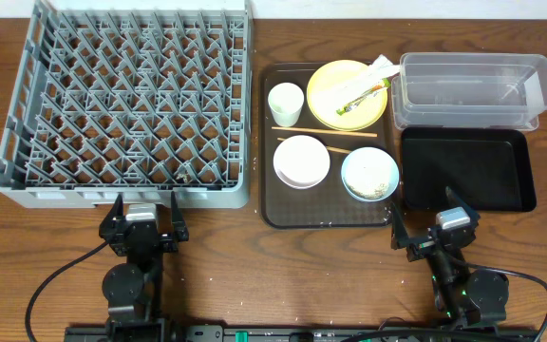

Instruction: Sort waste into correct bins and load items into the dishwasher

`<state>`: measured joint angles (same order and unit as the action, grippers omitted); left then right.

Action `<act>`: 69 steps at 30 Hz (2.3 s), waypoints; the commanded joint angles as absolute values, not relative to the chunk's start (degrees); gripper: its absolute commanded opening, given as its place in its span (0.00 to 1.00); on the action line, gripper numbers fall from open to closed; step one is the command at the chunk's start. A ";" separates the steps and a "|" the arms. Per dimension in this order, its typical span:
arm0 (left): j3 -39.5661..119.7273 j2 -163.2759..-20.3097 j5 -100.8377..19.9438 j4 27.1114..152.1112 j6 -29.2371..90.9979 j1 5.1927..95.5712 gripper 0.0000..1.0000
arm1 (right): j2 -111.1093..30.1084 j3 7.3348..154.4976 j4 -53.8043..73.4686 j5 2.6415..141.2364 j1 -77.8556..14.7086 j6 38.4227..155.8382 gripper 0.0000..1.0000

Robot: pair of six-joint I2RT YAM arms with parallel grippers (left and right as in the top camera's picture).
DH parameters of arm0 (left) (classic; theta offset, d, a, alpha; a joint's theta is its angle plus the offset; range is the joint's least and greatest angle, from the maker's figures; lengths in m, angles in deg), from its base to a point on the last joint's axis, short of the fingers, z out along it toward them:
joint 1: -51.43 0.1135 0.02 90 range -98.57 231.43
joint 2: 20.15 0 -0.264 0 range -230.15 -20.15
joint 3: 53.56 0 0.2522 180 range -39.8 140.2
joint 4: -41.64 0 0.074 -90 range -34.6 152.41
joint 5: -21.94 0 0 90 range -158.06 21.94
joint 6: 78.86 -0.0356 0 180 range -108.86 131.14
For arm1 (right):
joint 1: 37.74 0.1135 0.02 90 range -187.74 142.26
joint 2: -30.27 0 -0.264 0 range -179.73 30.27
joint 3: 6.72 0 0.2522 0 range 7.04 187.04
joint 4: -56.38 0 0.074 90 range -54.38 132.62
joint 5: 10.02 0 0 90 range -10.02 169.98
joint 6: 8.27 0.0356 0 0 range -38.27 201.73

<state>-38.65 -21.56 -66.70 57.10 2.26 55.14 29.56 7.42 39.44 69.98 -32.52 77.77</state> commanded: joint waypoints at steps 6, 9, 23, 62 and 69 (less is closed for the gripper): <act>-39.57 -21.51 -67.44 59.44 1.95 55.44 0.93 | 29.89 7.36 39.20 70.33 -32.57 78.46 0.99; -39.57 -21.51 -67.44 59.44 1.95 55.44 0.93 | 29.89 7.36 39.18 70.33 -32.57 78.46 0.99; -39.57 -21.51 -67.44 59.44 1.95 55.44 0.93 | 29.89 7.36 39.18 70.33 -32.57 78.46 0.99; -39.57 -21.51 -67.44 59.44 1.95 55.44 0.93 | 29.89 7.36 39.42 70.68 -32.57 78.29 0.99; -39.57 -21.51 -67.44 59.44 1.95 55.44 0.93 | 29.89 7.36 42.26 72.02 -32.57 82.51 0.99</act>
